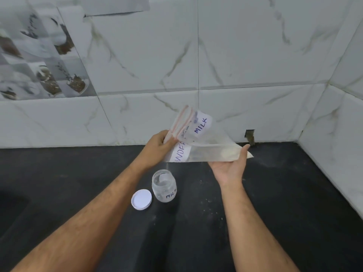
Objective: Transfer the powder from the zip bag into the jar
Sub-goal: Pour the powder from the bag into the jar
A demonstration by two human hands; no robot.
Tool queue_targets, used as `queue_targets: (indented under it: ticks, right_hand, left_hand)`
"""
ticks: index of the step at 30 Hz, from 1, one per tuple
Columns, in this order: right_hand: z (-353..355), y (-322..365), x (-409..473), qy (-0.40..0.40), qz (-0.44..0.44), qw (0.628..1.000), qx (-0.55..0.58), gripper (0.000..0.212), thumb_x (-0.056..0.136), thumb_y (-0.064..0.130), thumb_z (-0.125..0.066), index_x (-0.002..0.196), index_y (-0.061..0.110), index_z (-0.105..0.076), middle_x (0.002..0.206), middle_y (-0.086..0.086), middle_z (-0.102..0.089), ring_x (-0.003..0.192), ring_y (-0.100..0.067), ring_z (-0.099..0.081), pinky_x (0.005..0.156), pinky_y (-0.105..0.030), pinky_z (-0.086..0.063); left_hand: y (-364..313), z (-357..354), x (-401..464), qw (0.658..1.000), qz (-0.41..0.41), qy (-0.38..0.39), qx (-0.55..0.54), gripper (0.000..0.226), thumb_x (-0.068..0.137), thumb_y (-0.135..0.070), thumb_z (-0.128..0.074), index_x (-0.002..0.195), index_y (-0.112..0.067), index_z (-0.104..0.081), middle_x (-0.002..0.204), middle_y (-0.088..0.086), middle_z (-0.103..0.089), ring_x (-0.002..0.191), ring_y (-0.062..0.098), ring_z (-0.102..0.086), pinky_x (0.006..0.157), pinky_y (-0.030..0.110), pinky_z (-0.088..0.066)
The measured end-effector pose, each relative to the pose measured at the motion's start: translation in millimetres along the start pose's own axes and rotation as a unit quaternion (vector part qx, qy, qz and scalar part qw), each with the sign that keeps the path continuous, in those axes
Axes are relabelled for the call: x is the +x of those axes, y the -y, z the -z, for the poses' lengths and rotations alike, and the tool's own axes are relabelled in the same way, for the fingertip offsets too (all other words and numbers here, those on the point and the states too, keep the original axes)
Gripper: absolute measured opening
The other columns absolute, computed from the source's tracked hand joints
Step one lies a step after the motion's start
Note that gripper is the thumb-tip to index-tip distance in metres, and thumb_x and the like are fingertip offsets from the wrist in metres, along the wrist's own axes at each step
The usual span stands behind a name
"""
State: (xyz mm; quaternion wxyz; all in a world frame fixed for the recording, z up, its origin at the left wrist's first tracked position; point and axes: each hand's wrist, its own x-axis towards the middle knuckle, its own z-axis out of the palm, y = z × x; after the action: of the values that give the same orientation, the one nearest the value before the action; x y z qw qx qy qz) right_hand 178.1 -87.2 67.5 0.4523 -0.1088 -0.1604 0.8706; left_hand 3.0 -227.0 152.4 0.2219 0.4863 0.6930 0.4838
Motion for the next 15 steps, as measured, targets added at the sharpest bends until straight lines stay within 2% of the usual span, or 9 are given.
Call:
queue_targets:
  ticks: [4, 7, 9, 12, 15]
  right_hand:
    - [-10, -4, -1, -0.021, 0.005, 0.998, -0.061, 0.061, 0.088, 0.056, -0.062, 0.132, 0.014, -0.063, 0.134, -0.017, -0.064, 0.126, -0.038, -0.059, 0.107, -0.056, -0.044]
    - [-16, -4, -1, -0.033, 0.01, 0.992, -0.12, 0.052, 0.092, 0.048, -0.062, 0.132, 0.014, -0.062, 0.13, -0.013, -0.067, 0.126, -0.033, -0.06, 0.101, -0.049, -0.05]
    - [-23, -3, -1, -0.031, 0.013, 0.984, -0.173, 0.048, 0.092, 0.045, -0.063, 0.129, 0.015, -0.063, 0.127, -0.01, -0.069, 0.123, -0.03, -0.062, 0.097, -0.046, -0.052]
    - [-33, -5, 0, -0.026, 0.019, 0.969, -0.244, 0.059, 0.09, 0.045, -0.065, 0.136, 0.011, -0.058, 0.13, -0.013, -0.067, 0.123, -0.03, -0.062, 0.099, -0.045, -0.051]
    - [-42, -8, 3, -0.02, 0.037, 0.958, -0.284, 0.066, 0.086, 0.043, -0.068, 0.139, 0.006, -0.055, 0.134, -0.019, -0.063, 0.124, -0.033, -0.061, 0.102, -0.047, -0.05]
  left_hand:
    - [29, 17, -13, 0.997, 0.043, -0.009, -0.064, 0.021, 0.1, -0.032, -0.055, 0.101, -0.02, -0.072, 0.098, -0.007, -0.075, 0.087, 0.004, -0.066, 0.078, 0.018, -0.051]
    - [50, 26, -19, 0.994, 0.08, 0.017, -0.077, 0.017, 0.098, -0.017, -0.059, 0.103, -0.016, -0.076, 0.104, -0.001, -0.077, 0.093, 0.003, -0.069, 0.081, 0.014, -0.052]
    - [62, 30, -22, 0.993, 0.1, 0.02, -0.059, 0.016, 0.095, -0.015, -0.064, 0.101, -0.009, -0.077, 0.103, 0.006, -0.077, 0.091, 0.007, -0.065, 0.083, 0.016, -0.05]
    - [75, 33, -25, 0.99, 0.127, 0.014, -0.058, 0.028, 0.088, -0.015, -0.073, 0.102, 0.008, -0.07, 0.091, 0.013, -0.064, 0.088, 0.017, -0.052, 0.084, 0.031, -0.042]
    - [85, 32, -26, 0.987, 0.14, -0.003, -0.078, 0.031, 0.08, -0.014, -0.081, 0.093, 0.011, -0.068, 0.081, 0.012, -0.057, 0.079, 0.019, -0.049, 0.079, 0.03, -0.044]
